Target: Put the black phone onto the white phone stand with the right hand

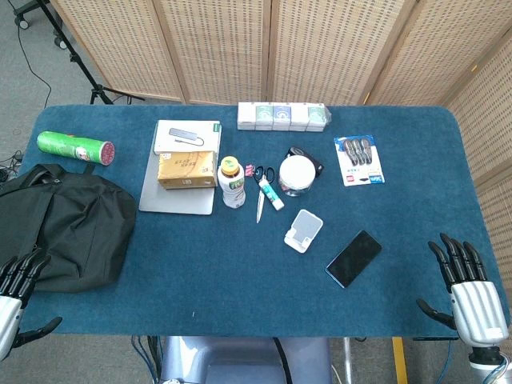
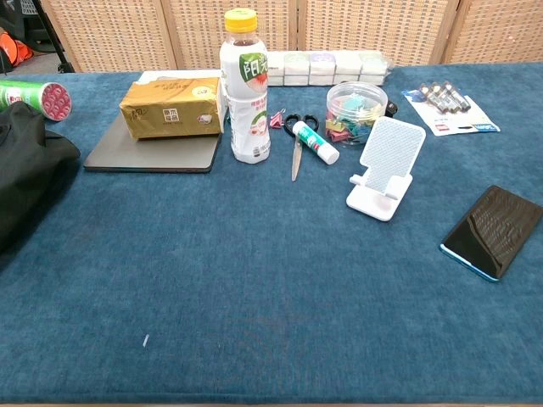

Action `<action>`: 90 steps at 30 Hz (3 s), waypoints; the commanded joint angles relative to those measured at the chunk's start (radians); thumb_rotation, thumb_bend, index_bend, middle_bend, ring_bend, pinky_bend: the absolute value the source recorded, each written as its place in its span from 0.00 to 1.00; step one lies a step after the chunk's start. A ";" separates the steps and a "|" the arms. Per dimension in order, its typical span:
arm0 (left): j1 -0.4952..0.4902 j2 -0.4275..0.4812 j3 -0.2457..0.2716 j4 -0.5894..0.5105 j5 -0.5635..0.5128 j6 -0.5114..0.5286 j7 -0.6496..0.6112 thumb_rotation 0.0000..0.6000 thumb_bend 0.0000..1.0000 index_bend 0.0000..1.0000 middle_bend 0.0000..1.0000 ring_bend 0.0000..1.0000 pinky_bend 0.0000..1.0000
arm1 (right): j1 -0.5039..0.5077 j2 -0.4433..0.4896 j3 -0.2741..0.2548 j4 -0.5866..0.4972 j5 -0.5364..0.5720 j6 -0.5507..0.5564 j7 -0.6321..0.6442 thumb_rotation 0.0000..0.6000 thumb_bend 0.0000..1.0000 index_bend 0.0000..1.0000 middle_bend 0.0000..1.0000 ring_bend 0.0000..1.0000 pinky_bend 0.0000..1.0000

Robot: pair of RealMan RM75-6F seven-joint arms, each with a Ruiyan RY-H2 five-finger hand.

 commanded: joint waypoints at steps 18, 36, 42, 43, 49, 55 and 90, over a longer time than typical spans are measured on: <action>-0.003 0.012 -0.003 -0.007 -0.012 -0.001 -0.033 1.00 0.00 0.00 0.00 0.00 0.00 | 0.167 -0.012 -0.062 0.178 -0.162 -0.230 0.037 1.00 0.00 0.00 0.00 0.00 0.00; -0.047 -0.009 -0.031 -0.045 -0.088 -0.104 0.047 1.00 0.00 0.00 0.00 0.00 0.00 | 0.504 0.004 -0.135 0.369 -0.325 -0.559 0.182 1.00 0.00 0.00 0.00 0.00 0.00; -0.056 -0.024 -0.043 -0.055 -0.129 -0.133 0.088 1.00 0.00 0.00 0.00 0.00 0.00 | 0.579 0.006 -0.144 0.398 -0.324 -0.627 0.204 1.00 0.00 0.00 0.00 0.00 0.00; -0.057 -0.026 -0.045 -0.057 -0.136 -0.137 0.091 1.00 0.00 0.00 0.00 0.00 0.00 | 0.589 0.007 -0.145 0.400 -0.323 -0.640 0.207 1.00 0.00 0.00 0.00 0.00 0.00; -0.073 -0.037 -0.064 -0.064 -0.187 -0.172 0.122 1.00 0.00 0.00 0.00 0.00 0.00 | 0.664 -0.008 -0.157 0.424 -0.302 -0.750 0.222 1.00 0.00 0.00 0.00 0.00 0.00; -0.088 -0.050 -0.073 -0.050 -0.193 -0.185 0.128 1.00 0.00 0.00 0.00 0.00 0.00 | 0.703 -0.054 -0.179 0.481 -0.269 -0.806 0.273 1.00 0.00 0.00 0.00 0.00 0.00; -0.108 -0.078 -0.081 -0.045 -0.244 -0.213 0.161 1.00 0.00 0.00 0.00 0.00 0.00 | 0.683 -0.372 -0.317 1.004 -0.320 -0.515 0.496 1.00 0.18 0.48 0.34 0.23 0.17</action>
